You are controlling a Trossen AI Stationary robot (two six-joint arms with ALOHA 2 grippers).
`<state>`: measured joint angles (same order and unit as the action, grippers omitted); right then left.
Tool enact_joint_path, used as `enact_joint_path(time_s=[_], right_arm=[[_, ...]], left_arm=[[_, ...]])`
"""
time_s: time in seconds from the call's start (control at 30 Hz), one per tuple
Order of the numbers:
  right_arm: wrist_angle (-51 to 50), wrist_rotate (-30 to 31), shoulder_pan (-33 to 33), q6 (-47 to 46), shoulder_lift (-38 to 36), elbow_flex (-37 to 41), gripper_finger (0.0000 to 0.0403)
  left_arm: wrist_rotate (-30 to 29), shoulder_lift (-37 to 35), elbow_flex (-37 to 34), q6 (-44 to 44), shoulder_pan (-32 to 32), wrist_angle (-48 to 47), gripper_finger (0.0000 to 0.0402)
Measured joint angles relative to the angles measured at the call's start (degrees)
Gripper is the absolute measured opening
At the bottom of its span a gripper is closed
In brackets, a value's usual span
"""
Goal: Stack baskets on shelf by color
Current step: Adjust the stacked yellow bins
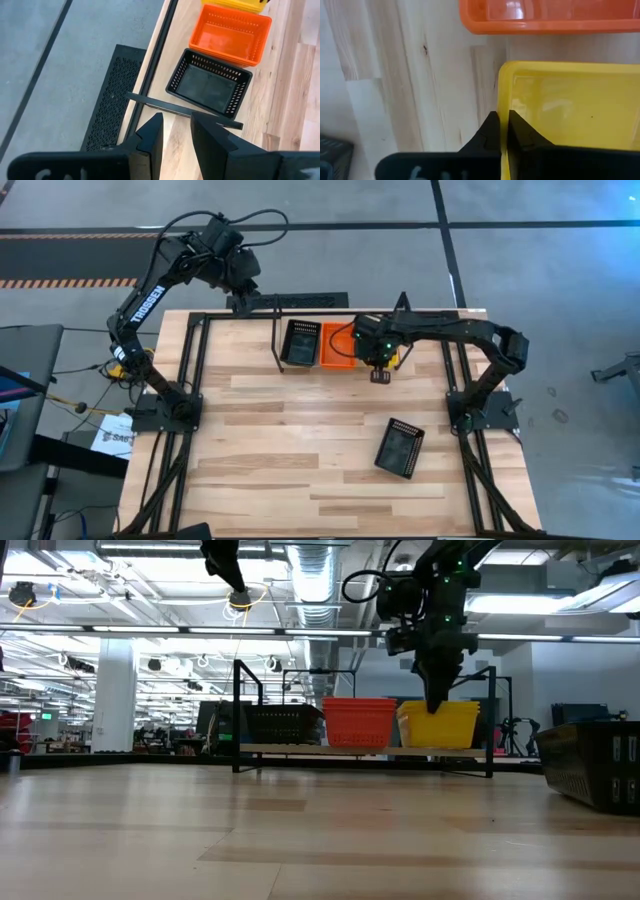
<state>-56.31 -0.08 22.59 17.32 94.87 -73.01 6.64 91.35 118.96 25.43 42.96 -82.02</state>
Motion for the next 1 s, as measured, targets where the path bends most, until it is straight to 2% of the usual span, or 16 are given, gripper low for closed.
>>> enact_joint_path(time_s=[0.4, 0.7, 1.0], right_arm=[[-0.74, -0.05, -0.16, 3.59, 0.0, 0.0, 0.0024], [-2.04, 0.87, -1.66, 3.76, 0.13, -2.65, 0.0072], [-4.35, 3.08, -0.26, 4.18, 0.11, -4.52, 0.0104]], left_arm=[[0.01, 0.0, 0.0, -0.26, -0.01, -1.22, 0.0086], [0.01, 0.0, 0.0, -0.68, -0.02, -1.01, 0.0086], [0.01, 0.0, 0.0, -0.74, -0.02, -1.03, 0.0086]])
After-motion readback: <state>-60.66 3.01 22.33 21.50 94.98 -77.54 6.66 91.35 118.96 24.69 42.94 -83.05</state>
